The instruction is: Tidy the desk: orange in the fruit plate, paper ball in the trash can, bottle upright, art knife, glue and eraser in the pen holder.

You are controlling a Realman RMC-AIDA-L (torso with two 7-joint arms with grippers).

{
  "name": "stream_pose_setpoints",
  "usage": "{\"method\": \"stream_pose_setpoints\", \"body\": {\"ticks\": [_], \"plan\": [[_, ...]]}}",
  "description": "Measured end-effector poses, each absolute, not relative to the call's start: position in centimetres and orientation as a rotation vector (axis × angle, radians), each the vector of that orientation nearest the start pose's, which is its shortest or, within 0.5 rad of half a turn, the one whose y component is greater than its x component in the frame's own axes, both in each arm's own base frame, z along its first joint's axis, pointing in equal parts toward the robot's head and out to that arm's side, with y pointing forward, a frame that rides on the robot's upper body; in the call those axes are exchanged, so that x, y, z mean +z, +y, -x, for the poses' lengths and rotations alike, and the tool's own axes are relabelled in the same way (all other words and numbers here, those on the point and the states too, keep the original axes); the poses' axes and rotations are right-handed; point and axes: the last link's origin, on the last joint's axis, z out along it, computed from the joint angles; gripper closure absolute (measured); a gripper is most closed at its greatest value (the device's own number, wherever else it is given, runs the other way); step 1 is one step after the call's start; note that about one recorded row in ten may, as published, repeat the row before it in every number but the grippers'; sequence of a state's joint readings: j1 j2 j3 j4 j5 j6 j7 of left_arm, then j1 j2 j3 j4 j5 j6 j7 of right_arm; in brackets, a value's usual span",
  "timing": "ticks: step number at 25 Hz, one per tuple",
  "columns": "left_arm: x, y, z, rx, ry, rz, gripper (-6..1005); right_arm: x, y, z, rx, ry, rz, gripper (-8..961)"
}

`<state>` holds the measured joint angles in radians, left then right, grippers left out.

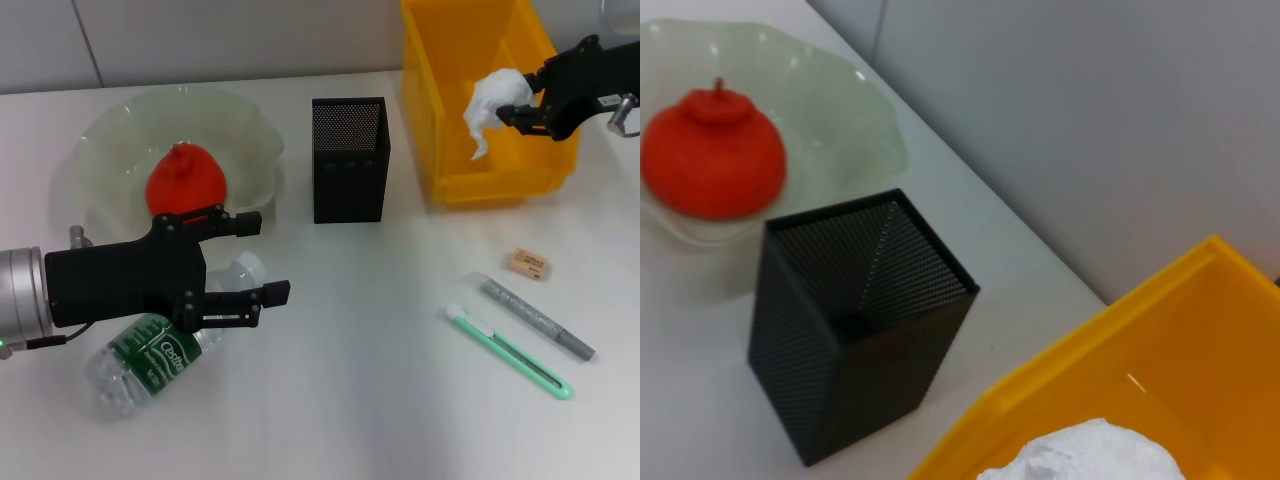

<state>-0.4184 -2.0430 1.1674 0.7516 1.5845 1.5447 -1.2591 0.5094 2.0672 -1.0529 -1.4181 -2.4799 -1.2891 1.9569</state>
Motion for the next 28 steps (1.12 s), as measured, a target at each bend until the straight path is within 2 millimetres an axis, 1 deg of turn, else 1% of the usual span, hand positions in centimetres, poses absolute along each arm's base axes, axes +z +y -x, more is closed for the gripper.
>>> {"method": "stream_pose_setpoints", "body": {"ticks": [3,4,6,7,8,9,10,14,22,27,28], "plan": [[-1.5,30.9,22.8,-0.84,-0.278,2.845,195,8.4,39.8,-20.9,-0.173,0.357,2.4,575],[-1.5,30.9,22.8,-0.84,-0.278,2.845,195,8.3,40.3,-21.2,-0.174,0.358,2.381,575],[-1.5,30.9,22.8,-0.841,-0.277,2.845,196,8.3,40.6,-21.5,-0.176,0.36,2.373,576],[-1.7,30.7,22.9,-0.828,-0.278,2.854,196,8.1,41.1,-21.9,-0.18,0.363,2.357,576],[-1.7,30.7,22.9,-0.828,-0.278,2.854,196,8.1,41.1,-21.9,-0.18,0.363,2.357,576],[-1.7,30.7,22.9,-0.828,-0.278,2.854,197,7.9,41.7,-22.1,-0.181,0.364,2.341,576],[-1.7,30.7,22.9,-0.828,-0.278,2.854,197,7.9,41.7,-22.1,-0.181,0.364,2.341,576],[-1.9,30.7,22.9,-0.82,-0.279,2.86,198,7.6,42.8,-22.7,-0.178,0.376,2.309,576],[-1.9,30.5,22.9,-0.828,-0.281,2.863,201,7.6,43.2,-22.7,-0.142,0.38,2.259,577],[-1.9,30.5,22.9,-0.828,-0.28,2.865,202,7.7,43.1,-22.8,-0.125,0.371,2.215,555],[-1.9,30.5,22.9,-0.828,-0.28,2.865,202,7.7,43.0,-22.8,-0.125,0.372,2.214,532]]}}
